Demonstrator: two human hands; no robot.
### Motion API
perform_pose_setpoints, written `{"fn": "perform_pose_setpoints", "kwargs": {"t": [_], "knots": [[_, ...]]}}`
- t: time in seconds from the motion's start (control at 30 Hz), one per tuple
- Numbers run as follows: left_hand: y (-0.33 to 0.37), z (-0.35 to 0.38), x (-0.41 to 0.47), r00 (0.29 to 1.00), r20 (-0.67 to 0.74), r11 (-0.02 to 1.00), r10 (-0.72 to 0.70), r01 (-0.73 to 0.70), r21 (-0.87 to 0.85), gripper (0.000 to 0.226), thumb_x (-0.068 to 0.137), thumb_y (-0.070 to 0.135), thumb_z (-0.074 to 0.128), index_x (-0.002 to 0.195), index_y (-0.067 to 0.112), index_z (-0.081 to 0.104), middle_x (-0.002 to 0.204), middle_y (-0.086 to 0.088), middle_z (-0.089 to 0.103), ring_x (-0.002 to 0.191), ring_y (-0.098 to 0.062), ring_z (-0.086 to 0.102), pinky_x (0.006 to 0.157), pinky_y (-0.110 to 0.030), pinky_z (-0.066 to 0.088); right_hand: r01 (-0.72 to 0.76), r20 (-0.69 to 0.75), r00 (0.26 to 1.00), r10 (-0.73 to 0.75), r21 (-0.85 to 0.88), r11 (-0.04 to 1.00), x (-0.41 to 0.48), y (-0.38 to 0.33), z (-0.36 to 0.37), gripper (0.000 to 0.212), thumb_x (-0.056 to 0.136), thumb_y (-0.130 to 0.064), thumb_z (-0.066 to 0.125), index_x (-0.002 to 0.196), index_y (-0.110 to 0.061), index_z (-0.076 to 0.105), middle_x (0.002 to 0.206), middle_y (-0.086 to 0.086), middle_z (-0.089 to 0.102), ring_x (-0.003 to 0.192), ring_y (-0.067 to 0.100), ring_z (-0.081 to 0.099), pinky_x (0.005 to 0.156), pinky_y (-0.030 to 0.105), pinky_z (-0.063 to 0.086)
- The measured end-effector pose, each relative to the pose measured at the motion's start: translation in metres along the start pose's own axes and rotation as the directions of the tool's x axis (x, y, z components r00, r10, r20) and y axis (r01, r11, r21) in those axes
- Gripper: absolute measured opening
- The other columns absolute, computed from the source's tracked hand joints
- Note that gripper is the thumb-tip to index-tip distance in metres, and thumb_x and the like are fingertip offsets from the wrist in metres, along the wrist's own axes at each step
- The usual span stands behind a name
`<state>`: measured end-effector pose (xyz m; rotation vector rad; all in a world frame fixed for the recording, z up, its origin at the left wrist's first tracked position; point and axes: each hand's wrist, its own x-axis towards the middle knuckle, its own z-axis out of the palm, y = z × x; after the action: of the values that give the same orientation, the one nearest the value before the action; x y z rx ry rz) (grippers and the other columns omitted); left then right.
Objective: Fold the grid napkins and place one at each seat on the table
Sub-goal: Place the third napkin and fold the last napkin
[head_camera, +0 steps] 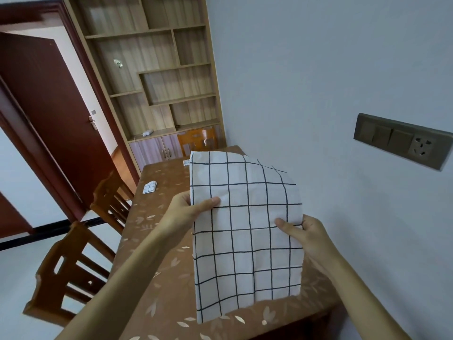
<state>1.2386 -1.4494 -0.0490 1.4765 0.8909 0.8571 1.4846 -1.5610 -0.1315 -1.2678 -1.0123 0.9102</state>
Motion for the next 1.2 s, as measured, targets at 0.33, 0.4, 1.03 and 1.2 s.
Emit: {"fn": "perform_pose_setpoints", "kwargs": {"t": [0.33,0.4,1.03,1.2], "knots": [[-0.034,-0.002,-0.013,0.984,0.144,0.948,-0.107,0.057,0.312,0.029,0.088,0.004,0.073,0.116,0.006,0.067,0.105,-0.009,0.078,0.092,-0.024,0.076,0.078,-0.037,0.063,0.076,-0.096,0.992,-0.084,-0.086,0.993,0.0,-0.005,-0.009,0.045,0.082,-0.042,0.076,0.121,-0.02,0.071,0.112,-0.007,0.076,0.111,0.014,0.068,0.106,0.047,0.049],[-0.034,-0.003,-0.012,0.988,0.123,0.962,-0.09,0.054,0.266,0.027,0.091,0.005,0.069,0.118,0.005,0.069,0.106,-0.009,0.078,0.093,-0.025,0.076,0.075,-0.032,0.063,0.067,-0.105,0.992,-0.076,-0.083,0.994,0.002,-0.004,-0.014,0.032,0.084,-0.033,0.075,0.113,-0.018,0.075,0.106,-0.005,0.077,0.105,0.014,0.071,0.103,0.046,0.052],[-0.039,-0.009,-0.008,0.964,-0.017,0.926,0.266,-0.251,0.281,0.032,0.08,0.014,0.08,0.11,0.024,0.075,0.092,-0.026,0.071,0.091,-0.026,0.072,0.086,-0.04,0.061,0.126,-0.022,0.989,-0.15,-0.423,0.897,-0.006,-0.018,-0.03,0.04,0.072,-0.022,0.088,0.103,-0.042,0.073,0.113,-0.017,0.071,0.075,-0.016,0.06,0.088,0.024,0.051],[-0.05,-0.014,-0.003,0.882,-0.06,0.66,0.468,-0.303,0.687,0.016,0.089,0.011,0.074,0.103,0.016,0.078,0.089,0.014,0.073,0.087,0.001,0.07,0.077,-0.019,0.059,0.205,-0.062,0.955,-0.29,-0.571,0.795,-0.001,-0.01,-0.032,0.029,0.08,-0.016,0.082,0.088,-0.042,0.071,0.1,-0.007,0.061,0.091,0.013,0.062,0.08,0.022,0.05]]}}
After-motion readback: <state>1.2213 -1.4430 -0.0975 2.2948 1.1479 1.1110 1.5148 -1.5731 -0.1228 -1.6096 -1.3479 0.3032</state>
